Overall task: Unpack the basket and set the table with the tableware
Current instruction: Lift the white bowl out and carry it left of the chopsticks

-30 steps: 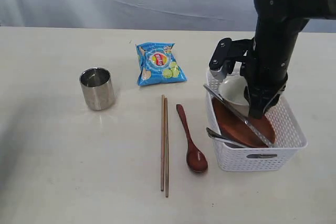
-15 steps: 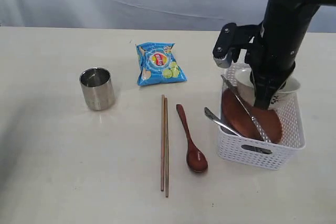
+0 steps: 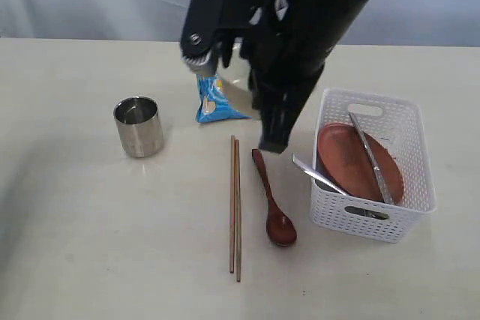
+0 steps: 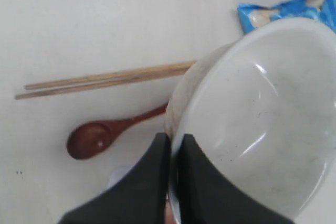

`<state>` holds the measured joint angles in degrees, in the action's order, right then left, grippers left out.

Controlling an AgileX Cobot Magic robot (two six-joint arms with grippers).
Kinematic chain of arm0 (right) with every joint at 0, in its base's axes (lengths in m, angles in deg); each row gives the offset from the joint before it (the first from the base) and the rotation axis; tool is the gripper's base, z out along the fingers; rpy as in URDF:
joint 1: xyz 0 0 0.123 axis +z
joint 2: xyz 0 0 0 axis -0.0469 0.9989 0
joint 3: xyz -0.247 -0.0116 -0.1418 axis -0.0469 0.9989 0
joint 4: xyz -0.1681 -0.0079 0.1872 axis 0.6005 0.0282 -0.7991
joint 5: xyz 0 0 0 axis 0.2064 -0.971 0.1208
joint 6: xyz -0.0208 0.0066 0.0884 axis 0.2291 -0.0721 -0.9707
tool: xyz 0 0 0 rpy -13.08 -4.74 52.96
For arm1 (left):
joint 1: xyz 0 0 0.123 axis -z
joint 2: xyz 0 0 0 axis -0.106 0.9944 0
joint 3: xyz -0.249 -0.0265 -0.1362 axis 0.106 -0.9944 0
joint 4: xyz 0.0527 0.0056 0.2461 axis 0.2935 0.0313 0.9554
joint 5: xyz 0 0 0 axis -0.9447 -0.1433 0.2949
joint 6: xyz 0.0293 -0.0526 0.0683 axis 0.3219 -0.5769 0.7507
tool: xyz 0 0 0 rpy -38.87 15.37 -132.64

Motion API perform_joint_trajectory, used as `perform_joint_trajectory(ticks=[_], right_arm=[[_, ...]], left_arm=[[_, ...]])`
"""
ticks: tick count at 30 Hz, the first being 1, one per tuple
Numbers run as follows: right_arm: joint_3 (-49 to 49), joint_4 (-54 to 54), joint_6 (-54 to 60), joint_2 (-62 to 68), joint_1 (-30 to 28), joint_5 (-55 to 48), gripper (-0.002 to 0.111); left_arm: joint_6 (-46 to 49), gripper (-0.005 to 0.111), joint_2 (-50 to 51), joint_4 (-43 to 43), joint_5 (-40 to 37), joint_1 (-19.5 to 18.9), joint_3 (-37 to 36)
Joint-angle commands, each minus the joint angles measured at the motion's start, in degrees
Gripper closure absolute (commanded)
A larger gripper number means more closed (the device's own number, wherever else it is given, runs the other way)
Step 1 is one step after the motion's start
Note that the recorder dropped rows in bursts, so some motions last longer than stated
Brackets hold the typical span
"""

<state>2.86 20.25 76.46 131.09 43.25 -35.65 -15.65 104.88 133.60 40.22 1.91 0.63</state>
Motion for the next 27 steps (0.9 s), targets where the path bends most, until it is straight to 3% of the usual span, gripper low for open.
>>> perform_joint_trajectory(ticks=[1, 16, 20, 27], right_arm=[[-0.4, 0.2, -2.1, 2.5, 6.4, 4.3, 0.109], [-0.4, -1.1, -8.8, 10.0, 13.0, 3.6, 0.109], [-0.4, -0.8, -10.9, 13.8, 15.4, 8.0, 0.109], [-0.4, 11.8, -25.3, 19.2, 18.3, 10.7, 0.109]], left_arm=[[-0.2, 0.107, -0.5, 0.2, 0.0, -0.3, -0.4], [-0.2, 0.107, -0.5, 0.2, 0.0, -0.3, -0.4], [-0.2, 0.107, -0.5, 0.2, 0.0, -0.3, -0.4], [-0.2, 0.107, -0.5, 0.2, 0.0, -0.3, -0.4]])
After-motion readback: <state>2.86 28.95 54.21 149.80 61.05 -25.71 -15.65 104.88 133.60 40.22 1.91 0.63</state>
